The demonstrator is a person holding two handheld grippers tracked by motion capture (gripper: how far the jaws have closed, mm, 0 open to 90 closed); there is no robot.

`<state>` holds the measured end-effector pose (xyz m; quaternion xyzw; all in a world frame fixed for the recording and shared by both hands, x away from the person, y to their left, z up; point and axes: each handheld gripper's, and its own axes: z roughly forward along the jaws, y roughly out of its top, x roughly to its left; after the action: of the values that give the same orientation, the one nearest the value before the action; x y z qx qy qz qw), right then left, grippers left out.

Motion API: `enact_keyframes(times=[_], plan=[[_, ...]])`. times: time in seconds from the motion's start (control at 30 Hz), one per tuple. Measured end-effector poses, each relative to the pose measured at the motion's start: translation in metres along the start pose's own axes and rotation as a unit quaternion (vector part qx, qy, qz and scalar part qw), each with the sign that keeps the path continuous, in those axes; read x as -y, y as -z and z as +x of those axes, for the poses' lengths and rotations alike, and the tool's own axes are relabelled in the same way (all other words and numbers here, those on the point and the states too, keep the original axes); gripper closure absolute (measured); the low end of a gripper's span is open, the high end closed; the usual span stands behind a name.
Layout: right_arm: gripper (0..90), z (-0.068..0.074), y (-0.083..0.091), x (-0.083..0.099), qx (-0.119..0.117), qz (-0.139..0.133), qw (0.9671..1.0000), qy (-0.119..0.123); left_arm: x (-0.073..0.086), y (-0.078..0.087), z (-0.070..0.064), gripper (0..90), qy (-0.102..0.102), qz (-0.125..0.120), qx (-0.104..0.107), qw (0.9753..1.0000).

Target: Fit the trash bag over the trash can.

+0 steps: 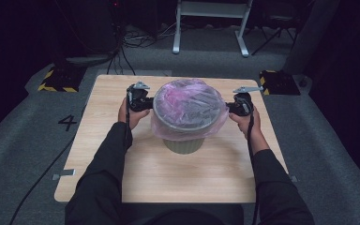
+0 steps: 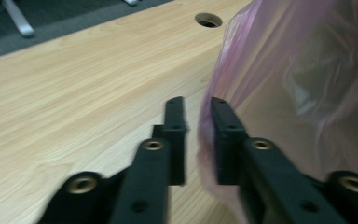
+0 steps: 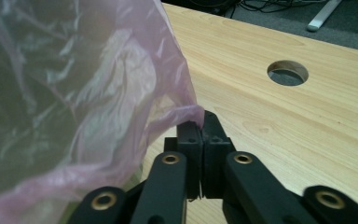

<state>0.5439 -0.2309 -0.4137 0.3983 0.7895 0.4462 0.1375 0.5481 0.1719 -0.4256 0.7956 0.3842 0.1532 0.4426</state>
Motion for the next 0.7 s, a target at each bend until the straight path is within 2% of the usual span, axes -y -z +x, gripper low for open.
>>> enact_keyframes(times=[0.03, 0.07, 0.17, 0.2, 0.23, 0.27, 0.33, 0.4, 0.47, 0.5, 0.57, 0.63, 0.67, 0.7], plan=[[80.4, 0.0, 0.002, 0.001, 0.007, -0.002, 0.9999, 0.007, 0.0, 0.0, 0.0, 64.3, 0.0, 0.0, 0.0, 1.0], [74.7, 0.0, 0.004, 0.001, 0.014, -0.004, 0.9998, 0.011, 0.002, 0.007, 0.0, 55.8, 0.001, 0.002, -0.009, 1.0], [68.5, -0.002, 0.015, 0.002, 0.015, -0.023, 0.9994, 0.021, 0.006, 0.024, 0.001, 37.7, -0.003, -0.003, -0.036, 0.9993], [63.6, -0.003, 0.021, 0.003, 0.021, -0.032, 0.999, 0.025, 0.009, 0.033, 0.001, 32.1, -0.002, -0.013, -0.035, 0.9993], [63.6, -0.003, 0.021, 0.003, 0.021, -0.032, 0.999, 0.025, 0.009, 0.033, 0.001, 30.0, -0.002, -0.013, -0.035, 0.9993], [56.6, -0.004, 0.031, 0.004, 0.021, -0.036, 0.9982, 0.044, 0.013, 0.044, 0.001, 28.6, -0.011, -0.023, -0.037, 0.999], [49.8, -0.002, 0.039, 0.007, 0.028, -0.024, 0.9972, 0.065, 0.018, 0.058, 0.001, 24.8, -0.014, -0.028, -0.036, 0.9989], [45.5, 0.0, 0.048, 0.013, 0.034, -0.016, 0.9943, 0.1, 0.022, 0.069, 0.001, 23.3, -0.023, -0.034, -0.043, 0.9982], [38.8, 0.005, 0.055, 0.017, 0.038, -0.012, 0.992, 0.12, 0.025, 0.078, 0.002, 21.9, -0.019, -0.041, -0.04, 0.9982], [37.1, 0.007, 0.059, 0.017, 0.029, -0.007, 0.9916, 0.126, 0.028, 0.084, 0.002, 21.8, -0.018, -0.05, -0.038, 0.9979], [35.5, 0.018, 0.068, 0.02, 0.019, -0.025, 0.9877, 0.153, 0.031, 0.093, 0.003, 21.3, -0.01, -0.067, -0.025, 0.9974], [31.7, 0.029, 0.073, 0.022, 0.008, -0.032, 0.9834, 0.178, 0.032, 0.097, 0.002, 21.2, -0.008, -0.071, -0.023, 0.9972], [30.2, 0.035, 0.075, 0.023, -0.002, -0.037, 0.9811, 0.19, 0.034, 0.101, -0.001, 21.0, -0.007, -0.081, -0.009, 0.9967], [30.2, 0.042, 0.077, 0.023, -0.002, -0.04, 0.9777, 0.206, 0.034, 0.101, -0.003, 20.8, -0.01, -0.083, -0.013, 0.9964]])
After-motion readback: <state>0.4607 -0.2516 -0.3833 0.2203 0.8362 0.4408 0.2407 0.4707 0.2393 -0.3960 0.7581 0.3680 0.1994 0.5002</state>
